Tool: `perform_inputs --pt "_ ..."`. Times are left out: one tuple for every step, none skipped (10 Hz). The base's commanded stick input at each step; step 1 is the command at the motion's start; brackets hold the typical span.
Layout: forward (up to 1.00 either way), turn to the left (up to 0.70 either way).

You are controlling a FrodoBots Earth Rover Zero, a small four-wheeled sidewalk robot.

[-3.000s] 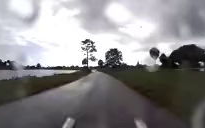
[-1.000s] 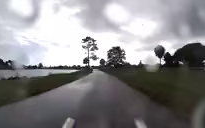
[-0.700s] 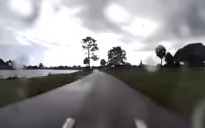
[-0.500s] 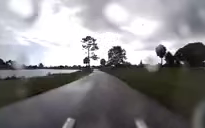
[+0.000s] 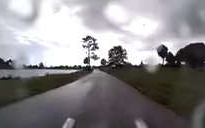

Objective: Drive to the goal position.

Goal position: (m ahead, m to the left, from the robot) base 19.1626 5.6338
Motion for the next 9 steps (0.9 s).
perform_inputs --pt "1.0 0.0" --pt "1.0 0.0" --pt "1.0 0.0" --pt "1.0 0.0" --pt "1.0 0.0" --pt "1.0 0.0" --pt "1.0 0.0" --pt "1.0 0.0" --pt "1.0 0.0"
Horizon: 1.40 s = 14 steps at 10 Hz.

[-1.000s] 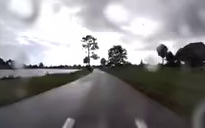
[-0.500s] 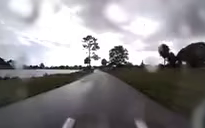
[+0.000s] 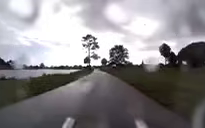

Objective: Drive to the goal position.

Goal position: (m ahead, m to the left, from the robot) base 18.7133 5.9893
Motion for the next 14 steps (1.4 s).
perform_inputs --pt "1.0 0.0" --pt "1.0 0.0" --pt "1.0 -0.03" --pt "1.0 -0.4" --pt "1.0 -0.4" --pt "1.0 -0.22" --pt "1.0 0.0" --pt "1.0 0.0" --pt "1.0 0.0" --pt "1.0 0.0" --pt "1.0 0.0" --pt "1.0 0.0" --pt "1.0 0.0" --pt "1.0 0.0"
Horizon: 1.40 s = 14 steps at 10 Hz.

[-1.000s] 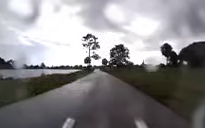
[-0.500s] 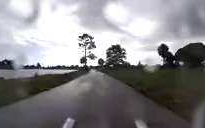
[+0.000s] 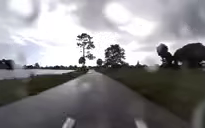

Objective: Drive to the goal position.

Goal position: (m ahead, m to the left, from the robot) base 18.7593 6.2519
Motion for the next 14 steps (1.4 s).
perform_inputs --pt "1.0 0.0" --pt "1.0 0.0" --pt "1.0 0.0" --pt "1.0 0.0" --pt "1.0 0.0" --pt "1.0 0.0" --pt "1.0 0.0" --pt "1.0 0.0" --pt "1.0 0.0" --pt "1.0 0.0" --pt "1.0 0.0" --pt "1.0 0.0" --pt "1.0 0.0" --pt "1.0 0.0"
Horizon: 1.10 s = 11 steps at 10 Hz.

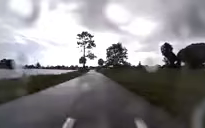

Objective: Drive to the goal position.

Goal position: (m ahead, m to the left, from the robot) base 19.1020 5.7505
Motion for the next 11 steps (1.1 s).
perform_inputs --pt "1.0 0.0" --pt "1.0 0.0" --pt "1.0 0.0" --pt "1.0 0.0" --pt "1.0 0.0" --pt "1.0 0.0" --pt "1.0 0.0" --pt "1.0 0.0" --pt "1.0 0.0" --pt "1.0 0.0" --pt "1.0 0.0"
